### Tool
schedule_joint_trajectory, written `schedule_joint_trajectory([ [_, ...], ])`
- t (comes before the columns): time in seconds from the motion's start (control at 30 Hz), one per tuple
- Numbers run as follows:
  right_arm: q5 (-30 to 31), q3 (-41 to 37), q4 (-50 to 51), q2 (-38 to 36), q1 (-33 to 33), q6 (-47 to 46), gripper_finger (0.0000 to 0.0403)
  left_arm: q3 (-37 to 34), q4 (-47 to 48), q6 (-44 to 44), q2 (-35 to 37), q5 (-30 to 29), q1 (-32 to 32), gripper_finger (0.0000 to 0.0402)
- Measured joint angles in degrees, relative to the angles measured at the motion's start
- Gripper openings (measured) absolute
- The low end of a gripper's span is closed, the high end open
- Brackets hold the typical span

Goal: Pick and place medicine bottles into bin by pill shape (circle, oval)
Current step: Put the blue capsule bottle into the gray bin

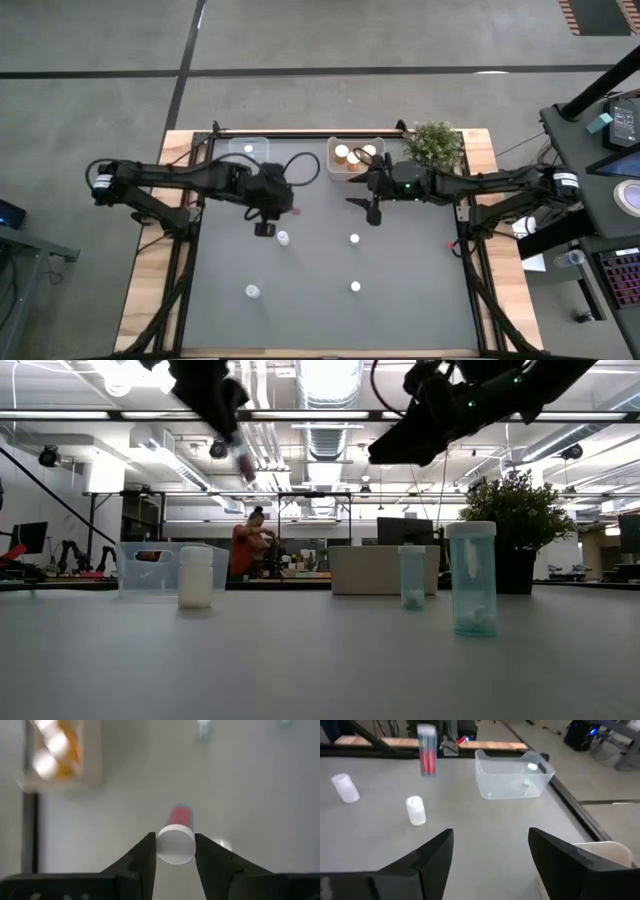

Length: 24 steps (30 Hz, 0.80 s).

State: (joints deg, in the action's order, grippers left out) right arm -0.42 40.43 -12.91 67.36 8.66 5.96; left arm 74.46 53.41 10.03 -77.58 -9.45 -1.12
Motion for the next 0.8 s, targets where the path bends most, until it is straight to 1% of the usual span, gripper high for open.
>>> schedule_joint_trajectory([
  [0.17, 0.0, 4.6, -0.3, 5.8, -0.8, 0.0, 0.0273, 1.0, -7.6, 5.6, 0.0, 0.0, 0.4, 0.0102],
  [0.27, -1.1, 7.9, 0.4, 8.9, -0.9, 1.0, 0.0276, 1.0, -11.3, 8.5, -0.8, 0.0, 0.9, 0.0102],
  [0.4, -5.5, 12.2, 2.1, 11.7, -0.9, 2.1, 0.0269, 0.9, -12.9, 11.0, -2.6, 0.0, 1.6, 0.0102],
  [0.5, -7.1, 15.7, 5.7, 13.2, -0.9, 2.5, 0.0261, 1.1, -13.4, 12.4, -4.9, -0.2, 2.2, 0.0102],
  [0.73, -7.1, 21.1, 13.8, 17.5, -0.9, 3.7, 0.0251, 1.4, -18.9, 16.8, -8.1, -2.9, 2.9, 0.0102],
  [0.8, -7.1, 22.3, 15.4, 18.6, -0.9, 3.7, 0.0251, 1.8, -18.9, 17.3, -8.8, -3.0, 3.1, 0.0102],
])
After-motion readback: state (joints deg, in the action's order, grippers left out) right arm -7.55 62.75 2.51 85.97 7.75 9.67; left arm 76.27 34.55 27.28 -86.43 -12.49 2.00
